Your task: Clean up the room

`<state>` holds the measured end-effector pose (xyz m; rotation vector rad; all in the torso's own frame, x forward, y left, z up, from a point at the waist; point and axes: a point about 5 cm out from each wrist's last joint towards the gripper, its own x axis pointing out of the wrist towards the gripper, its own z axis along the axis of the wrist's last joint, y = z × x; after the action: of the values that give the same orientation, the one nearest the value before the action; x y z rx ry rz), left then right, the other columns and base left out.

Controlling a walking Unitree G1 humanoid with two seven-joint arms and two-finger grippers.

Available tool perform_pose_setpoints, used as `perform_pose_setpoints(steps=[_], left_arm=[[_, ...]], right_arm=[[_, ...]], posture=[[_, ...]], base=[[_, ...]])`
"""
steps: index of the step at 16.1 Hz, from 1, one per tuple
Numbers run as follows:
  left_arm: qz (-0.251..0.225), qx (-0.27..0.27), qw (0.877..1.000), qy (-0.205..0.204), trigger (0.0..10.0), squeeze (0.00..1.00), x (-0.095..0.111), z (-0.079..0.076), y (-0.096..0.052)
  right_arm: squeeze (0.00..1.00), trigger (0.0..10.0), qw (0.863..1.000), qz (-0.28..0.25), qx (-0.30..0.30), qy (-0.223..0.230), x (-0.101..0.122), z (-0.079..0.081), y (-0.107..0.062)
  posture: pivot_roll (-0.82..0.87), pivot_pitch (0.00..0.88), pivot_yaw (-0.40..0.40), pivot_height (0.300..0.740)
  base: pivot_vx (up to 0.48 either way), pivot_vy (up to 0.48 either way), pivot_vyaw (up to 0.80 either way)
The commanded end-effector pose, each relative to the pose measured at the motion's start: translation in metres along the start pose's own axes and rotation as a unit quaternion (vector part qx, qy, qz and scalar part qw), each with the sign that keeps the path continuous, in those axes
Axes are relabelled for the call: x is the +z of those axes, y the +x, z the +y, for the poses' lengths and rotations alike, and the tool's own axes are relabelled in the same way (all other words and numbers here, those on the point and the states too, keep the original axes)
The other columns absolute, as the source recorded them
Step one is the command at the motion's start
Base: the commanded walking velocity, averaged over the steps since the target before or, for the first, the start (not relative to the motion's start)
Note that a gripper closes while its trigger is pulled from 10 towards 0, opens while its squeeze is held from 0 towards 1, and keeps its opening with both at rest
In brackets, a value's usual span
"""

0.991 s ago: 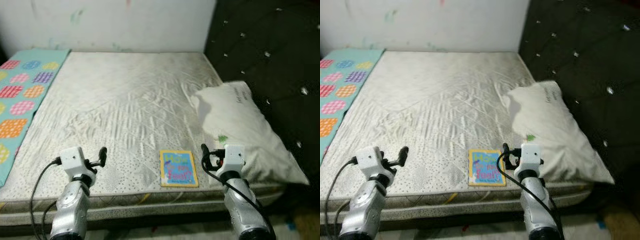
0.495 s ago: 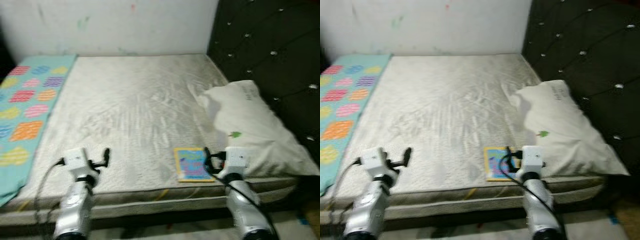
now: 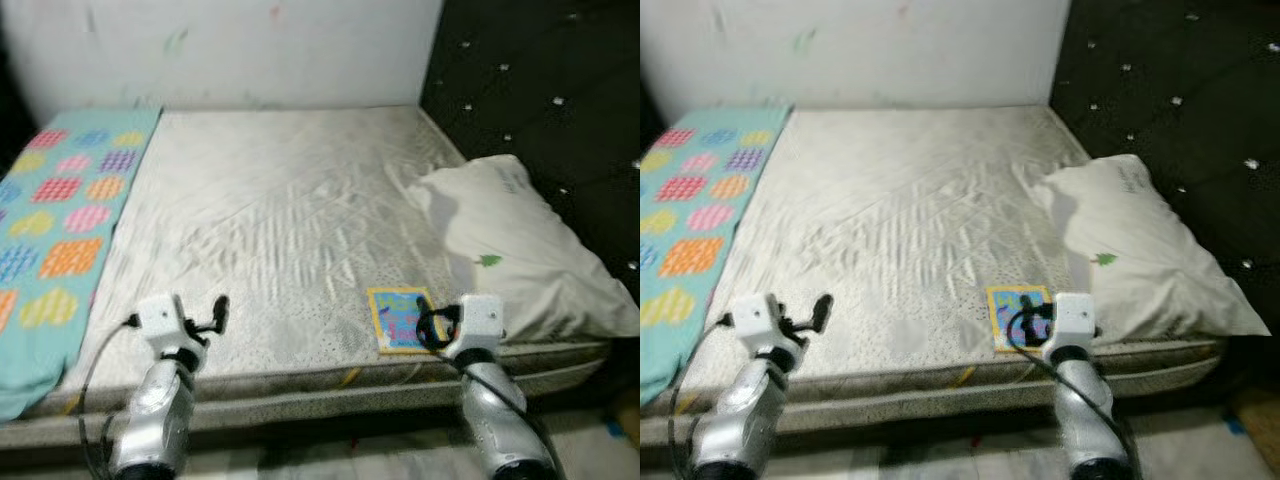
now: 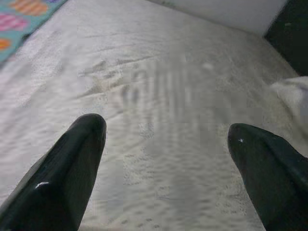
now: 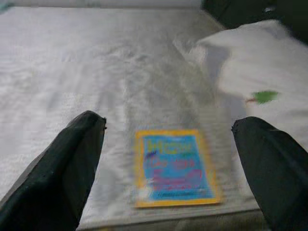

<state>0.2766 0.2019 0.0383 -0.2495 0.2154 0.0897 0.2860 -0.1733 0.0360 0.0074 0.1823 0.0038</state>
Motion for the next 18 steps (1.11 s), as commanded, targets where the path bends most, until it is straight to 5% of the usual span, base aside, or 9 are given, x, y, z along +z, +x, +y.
perform_pose_setpoints(steps=[1,8,18], left_arm=[[-0.002,0.001,1.000,0.000,10.0,0.00,0.0015,-0.0013,0.0011],[0.000,-0.001,1.000,0.004,10.0,0.00,0.0007,-0.0017,0.0017],[-0.015,-0.008,1.000,-0.014,10.0,0.00,0.0032,-0.0022,0.0005]], right_arm=[[0.00,10.0,1.000,-0.004,-0.001,-0.005,0.0046,-0.0032,0.0026],[0.00,10.0,1.000,0.001,0.004,-0.007,0.0029,-0.0021,0.0031],[0.00,10.0,1.000,0.002,0.010,-0.010,0.0029,-0.0011,0.0034]], posture=[[-0.13,0.000,0.006,0.740],[-0.13,0.000,0.007,0.740],[-0.13,0.000,0.003,0.740]], base=[[0.000,0.428,0.00],[0.000,0.429,0.00],[0.279,0.000,0.00]])
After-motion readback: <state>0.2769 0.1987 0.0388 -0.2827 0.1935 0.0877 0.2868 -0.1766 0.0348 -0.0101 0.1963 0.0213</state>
